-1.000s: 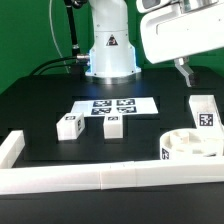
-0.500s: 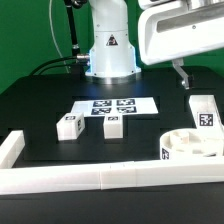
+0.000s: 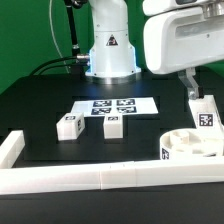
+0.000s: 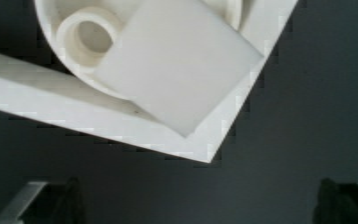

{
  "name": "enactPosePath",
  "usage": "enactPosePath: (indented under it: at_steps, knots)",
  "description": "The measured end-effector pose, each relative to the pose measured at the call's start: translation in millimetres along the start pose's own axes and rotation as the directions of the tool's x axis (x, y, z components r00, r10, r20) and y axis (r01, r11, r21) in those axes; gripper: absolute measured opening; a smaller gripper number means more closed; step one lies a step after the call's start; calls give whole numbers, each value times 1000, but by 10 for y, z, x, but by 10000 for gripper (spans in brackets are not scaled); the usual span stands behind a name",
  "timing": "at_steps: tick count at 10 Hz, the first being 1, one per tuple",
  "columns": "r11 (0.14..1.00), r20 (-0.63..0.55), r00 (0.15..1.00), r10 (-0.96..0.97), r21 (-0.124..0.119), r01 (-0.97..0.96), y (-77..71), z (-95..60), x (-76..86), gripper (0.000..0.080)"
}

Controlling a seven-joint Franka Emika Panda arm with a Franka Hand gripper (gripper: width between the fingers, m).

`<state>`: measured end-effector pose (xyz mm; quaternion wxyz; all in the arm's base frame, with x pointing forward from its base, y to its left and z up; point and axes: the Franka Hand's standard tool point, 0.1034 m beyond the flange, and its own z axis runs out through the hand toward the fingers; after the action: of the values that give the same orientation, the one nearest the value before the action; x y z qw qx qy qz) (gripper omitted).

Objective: Assemble stool

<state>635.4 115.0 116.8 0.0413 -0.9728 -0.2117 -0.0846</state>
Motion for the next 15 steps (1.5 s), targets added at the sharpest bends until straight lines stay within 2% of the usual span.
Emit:
enactPosePath:
  at_steps: [2,3,5,6,9,11,13,15]
  knots:
    - [997,2,997,-77,-1,77,8,7,-7,649]
    - [967,22,967,-253,-16,254,-16,45,-21,649]
    - [890,34,890,-455,-17,456,-58,106,-49,649]
    - [889,18,889,-457,-34,457,-73,149,-84,649]
    - [892,24,893,-450,-31,450,-65,159,-115,649]
    - [885,36,885,-465,-26,466,-120,173,-305,649]
    - [889,36,889,-456,-25,457,-173,198,-322,649]
    - [894,41,894,-446,-24,447,-101,225,-357,623]
